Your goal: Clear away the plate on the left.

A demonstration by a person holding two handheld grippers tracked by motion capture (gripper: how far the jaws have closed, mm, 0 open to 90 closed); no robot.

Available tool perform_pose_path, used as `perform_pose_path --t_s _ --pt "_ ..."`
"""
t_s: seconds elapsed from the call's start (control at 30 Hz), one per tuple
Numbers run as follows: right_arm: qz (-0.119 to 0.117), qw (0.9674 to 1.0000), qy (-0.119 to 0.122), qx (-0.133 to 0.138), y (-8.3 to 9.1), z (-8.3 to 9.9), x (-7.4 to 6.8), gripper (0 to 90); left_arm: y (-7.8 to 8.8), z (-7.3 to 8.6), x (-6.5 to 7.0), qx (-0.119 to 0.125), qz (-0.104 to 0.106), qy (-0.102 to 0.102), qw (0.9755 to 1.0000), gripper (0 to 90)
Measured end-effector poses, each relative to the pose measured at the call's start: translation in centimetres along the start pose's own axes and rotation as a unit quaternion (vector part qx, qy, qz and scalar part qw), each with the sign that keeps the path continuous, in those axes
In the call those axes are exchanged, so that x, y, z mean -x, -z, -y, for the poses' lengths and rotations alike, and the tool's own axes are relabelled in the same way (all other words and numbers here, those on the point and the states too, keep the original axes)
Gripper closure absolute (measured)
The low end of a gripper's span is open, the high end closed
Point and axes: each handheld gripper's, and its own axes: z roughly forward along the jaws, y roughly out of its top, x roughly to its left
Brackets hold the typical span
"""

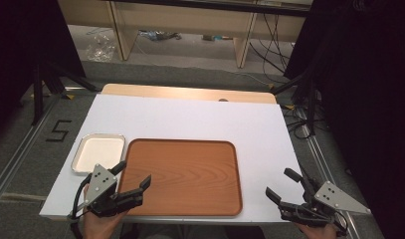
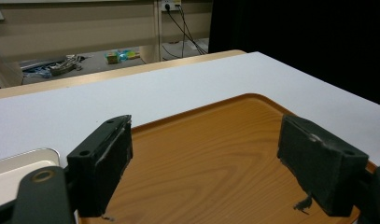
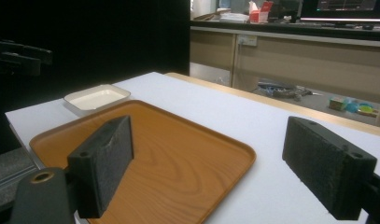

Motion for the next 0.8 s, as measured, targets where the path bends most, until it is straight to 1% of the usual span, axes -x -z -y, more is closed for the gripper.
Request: perform_pose_path --t_s 0.13,0.57,0.63,0.7,0.73,0.8 --pt "-0.002 1.0 0.001 -0.004 0.03 -0.02 0.01 17.3 -0.02 -0.02 -0.1 -0.002 0.0 -0.002 1.0 18.1" --pt "-0.003 1.0 0.002 -0.006 -0.01 -0.01 -0.01 17.4 -0.17 -0.04 -0.26 -0.006 -0.003 0.003 1.0 19.0" --pt "-0.003 1.0 0.002 -0.005 -0.02 -0.01 -0.01 17.5 -0.27 -0.03 -0.35 -0.011 -0.002 0.003 0.9999 19.1" --pt "0.003 1.0 0.003 -0.006 -0.01 -0.01 -0.04 17.5 -0.36 -0.01 -0.39 -0.016 -0.002 0.003 0.9999 19.4" --pt "-0.004 1.0 0.002 -0.005 -0.03 -0.02 -0.02 17.5 -0.44 0.01 -0.41 -0.015 -0.003 0.003 0.9999 19.4" --pt "0.002 1.0 0.002 -0.006 -0.03 -0.01 -0.05 17.5 -0.47 0.01 -0.46 -0.016 -0.004 0.004 0.9999 19.7"
